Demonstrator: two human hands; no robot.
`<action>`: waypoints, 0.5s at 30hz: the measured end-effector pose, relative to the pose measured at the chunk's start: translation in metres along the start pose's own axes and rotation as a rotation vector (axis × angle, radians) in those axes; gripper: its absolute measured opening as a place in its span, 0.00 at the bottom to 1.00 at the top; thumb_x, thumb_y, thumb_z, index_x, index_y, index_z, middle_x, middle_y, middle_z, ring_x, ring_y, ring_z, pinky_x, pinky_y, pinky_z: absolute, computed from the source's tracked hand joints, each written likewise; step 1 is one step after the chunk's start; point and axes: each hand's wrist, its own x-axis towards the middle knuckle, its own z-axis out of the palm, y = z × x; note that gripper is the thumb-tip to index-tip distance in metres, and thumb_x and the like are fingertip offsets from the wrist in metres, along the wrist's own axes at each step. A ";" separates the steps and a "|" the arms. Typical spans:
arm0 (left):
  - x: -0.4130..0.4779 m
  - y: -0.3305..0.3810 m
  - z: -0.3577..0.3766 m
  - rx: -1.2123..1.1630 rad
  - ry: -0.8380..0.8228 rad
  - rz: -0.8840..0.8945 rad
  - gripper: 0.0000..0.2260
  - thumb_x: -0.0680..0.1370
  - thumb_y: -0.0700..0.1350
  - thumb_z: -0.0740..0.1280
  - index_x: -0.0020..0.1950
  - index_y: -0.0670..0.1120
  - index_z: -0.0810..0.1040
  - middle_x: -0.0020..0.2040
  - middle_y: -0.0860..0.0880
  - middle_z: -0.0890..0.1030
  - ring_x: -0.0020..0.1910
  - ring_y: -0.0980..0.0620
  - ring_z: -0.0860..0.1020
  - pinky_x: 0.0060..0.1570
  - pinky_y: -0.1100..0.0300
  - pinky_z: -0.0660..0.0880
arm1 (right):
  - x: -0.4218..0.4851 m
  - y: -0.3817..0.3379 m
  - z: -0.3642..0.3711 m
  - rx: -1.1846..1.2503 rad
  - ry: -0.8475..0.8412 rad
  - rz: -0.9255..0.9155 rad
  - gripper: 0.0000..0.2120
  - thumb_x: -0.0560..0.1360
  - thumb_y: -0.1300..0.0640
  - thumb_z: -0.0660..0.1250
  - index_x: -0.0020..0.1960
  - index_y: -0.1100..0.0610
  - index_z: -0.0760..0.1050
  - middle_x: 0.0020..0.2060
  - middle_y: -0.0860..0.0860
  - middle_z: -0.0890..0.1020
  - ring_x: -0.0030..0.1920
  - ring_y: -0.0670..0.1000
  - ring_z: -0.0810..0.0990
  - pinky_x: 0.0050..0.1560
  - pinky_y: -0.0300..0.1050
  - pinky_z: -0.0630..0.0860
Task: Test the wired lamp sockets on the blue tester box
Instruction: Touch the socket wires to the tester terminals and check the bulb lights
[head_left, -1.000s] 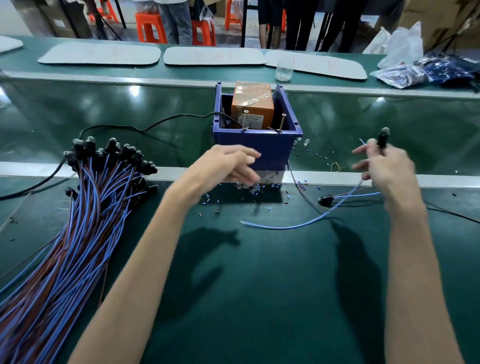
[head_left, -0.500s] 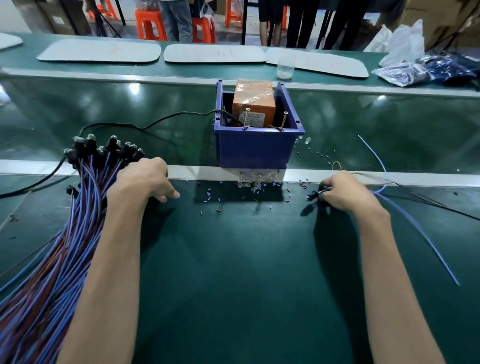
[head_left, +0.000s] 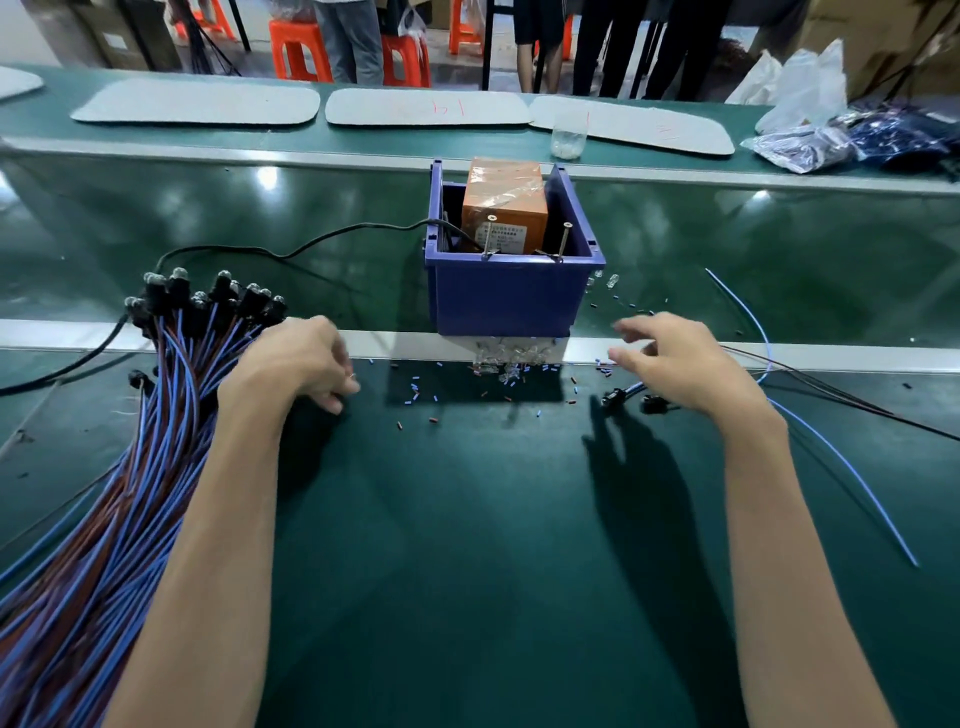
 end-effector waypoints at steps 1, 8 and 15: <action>-0.004 0.006 -0.004 -0.067 0.073 0.074 0.04 0.72 0.45 0.74 0.42 0.47 0.80 0.31 0.51 0.84 0.36 0.61 0.81 0.39 0.65 0.71 | -0.003 -0.009 -0.003 0.098 0.020 -0.065 0.17 0.78 0.52 0.66 0.65 0.53 0.75 0.55 0.49 0.79 0.49 0.50 0.78 0.52 0.40 0.70; -0.064 0.097 0.004 -1.022 0.102 0.679 0.04 0.71 0.43 0.76 0.40 0.51 0.82 0.36 0.52 0.84 0.31 0.56 0.80 0.27 0.61 0.76 | -0.029 -0.081 0.023 0.883 -0.344 -0.372 0.13 0.77 0.66 0.65 0.58 0.54 0.75 0.45 0.47 0.84 0.42 0.46 0.84 0.37 0.34 0.75; -0.072 0.128 0.018 -1.546 0.039 0.447 0.17 0.81 0.47 0.61 0.36 0.42 0.80 0.38 0.48 0.85 0.37 0.54 0.81 0.37 0.67 0.78 | -0.018 -0.078 0.029 1.123 0.036 -0.247 0.08 0.78 0.69 0.64 0.47 0.58 0.77 0.38 0.47 0.84 0.40 0.45 0.82 0.47 0.43 0.80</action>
